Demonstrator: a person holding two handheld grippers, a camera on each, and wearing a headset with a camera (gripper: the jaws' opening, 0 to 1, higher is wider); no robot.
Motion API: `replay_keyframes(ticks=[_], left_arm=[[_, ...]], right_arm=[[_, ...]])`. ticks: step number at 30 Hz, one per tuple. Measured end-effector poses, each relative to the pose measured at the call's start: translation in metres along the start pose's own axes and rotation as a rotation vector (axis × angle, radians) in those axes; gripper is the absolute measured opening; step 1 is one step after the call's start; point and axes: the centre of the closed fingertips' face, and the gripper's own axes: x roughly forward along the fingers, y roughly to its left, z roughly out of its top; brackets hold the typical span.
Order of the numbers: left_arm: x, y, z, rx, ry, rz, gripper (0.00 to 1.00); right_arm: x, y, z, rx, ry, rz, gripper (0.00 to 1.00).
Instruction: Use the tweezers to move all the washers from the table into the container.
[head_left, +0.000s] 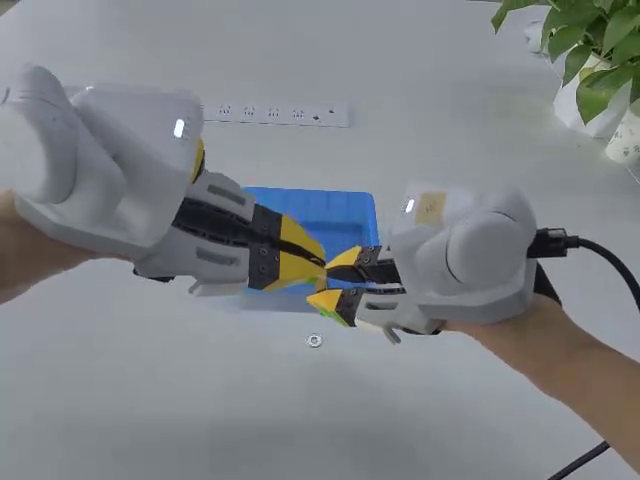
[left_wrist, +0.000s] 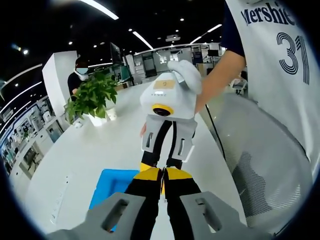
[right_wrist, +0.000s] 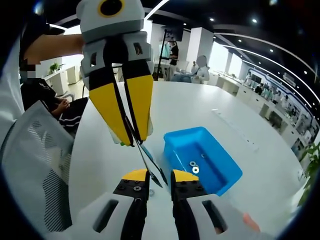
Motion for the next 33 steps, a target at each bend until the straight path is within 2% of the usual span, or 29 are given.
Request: replay_keyframes(ticks=[8,13,17,33], left_arm=[[0.008,-0.016,-0.009,-0.036,0.004,-0.024,0.06],[0.012,-0.02,-0.017,-0.051,0.014,-0.036,0.06],[0.013,-0.019,-0.024,-0.072,0.013,-0.029,0.06],[0.018,-0.01,-0.042,-0.097,0.037,-0.02,0.05]], right_arm=[[0.004,0.019,-0.016,0.031,0.015,0.03,0.17],[0.009,0.024,-0.024,0.054,0.024,0.042,0.17],[0.014,0.024,-0.027,0.06,0.031,0.049,0.17],[0.029,0.023,-0.035,0.086,0.049,0.074,0.17]])
